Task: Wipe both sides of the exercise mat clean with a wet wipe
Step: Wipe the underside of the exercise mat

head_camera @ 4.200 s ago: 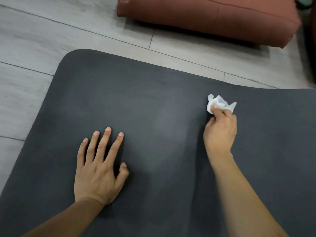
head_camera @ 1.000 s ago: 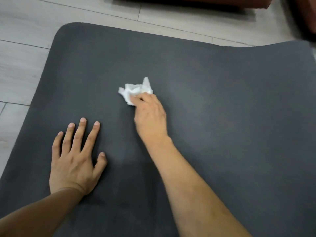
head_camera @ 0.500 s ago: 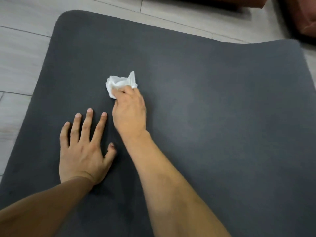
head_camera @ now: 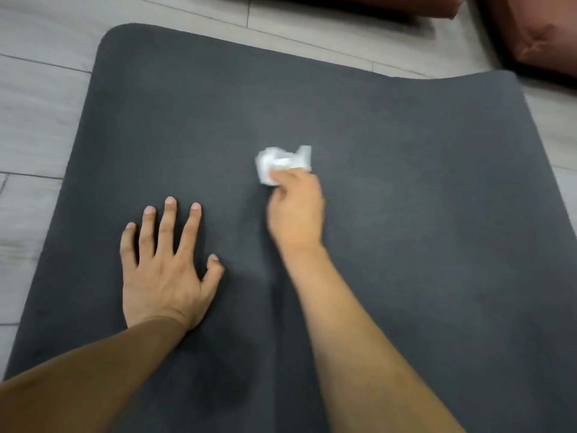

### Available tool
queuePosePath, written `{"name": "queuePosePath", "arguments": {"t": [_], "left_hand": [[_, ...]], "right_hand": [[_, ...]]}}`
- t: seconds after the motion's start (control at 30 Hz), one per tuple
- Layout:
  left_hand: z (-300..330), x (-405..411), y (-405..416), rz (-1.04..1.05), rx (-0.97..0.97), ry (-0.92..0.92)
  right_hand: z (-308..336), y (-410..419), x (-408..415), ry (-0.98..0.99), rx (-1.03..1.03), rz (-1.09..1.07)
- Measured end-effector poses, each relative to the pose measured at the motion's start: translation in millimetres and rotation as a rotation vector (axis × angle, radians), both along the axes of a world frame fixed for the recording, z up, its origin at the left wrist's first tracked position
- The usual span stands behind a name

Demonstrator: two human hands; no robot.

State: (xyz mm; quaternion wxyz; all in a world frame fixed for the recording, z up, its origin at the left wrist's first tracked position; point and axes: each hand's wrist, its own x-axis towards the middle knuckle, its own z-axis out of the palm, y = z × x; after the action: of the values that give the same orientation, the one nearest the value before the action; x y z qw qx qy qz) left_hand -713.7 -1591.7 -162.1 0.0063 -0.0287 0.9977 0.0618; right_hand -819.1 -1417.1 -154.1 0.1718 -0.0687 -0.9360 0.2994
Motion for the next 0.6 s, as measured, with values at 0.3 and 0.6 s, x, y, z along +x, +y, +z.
{"name": "queuePosePath", "arguments": {"t": [0.3,0.6], "left_hand": [[0.5,-0.1,-0.6,-0.009,0.023,0.041],[-0.8,-0.6,0.2,0.003,0.041,0.047]], "right_hand": [[9.4,80.9,-1.3,0.022,0.314,0.269],[3.2,-9.3,20.4,-0.08,0.148,0.074]]}}
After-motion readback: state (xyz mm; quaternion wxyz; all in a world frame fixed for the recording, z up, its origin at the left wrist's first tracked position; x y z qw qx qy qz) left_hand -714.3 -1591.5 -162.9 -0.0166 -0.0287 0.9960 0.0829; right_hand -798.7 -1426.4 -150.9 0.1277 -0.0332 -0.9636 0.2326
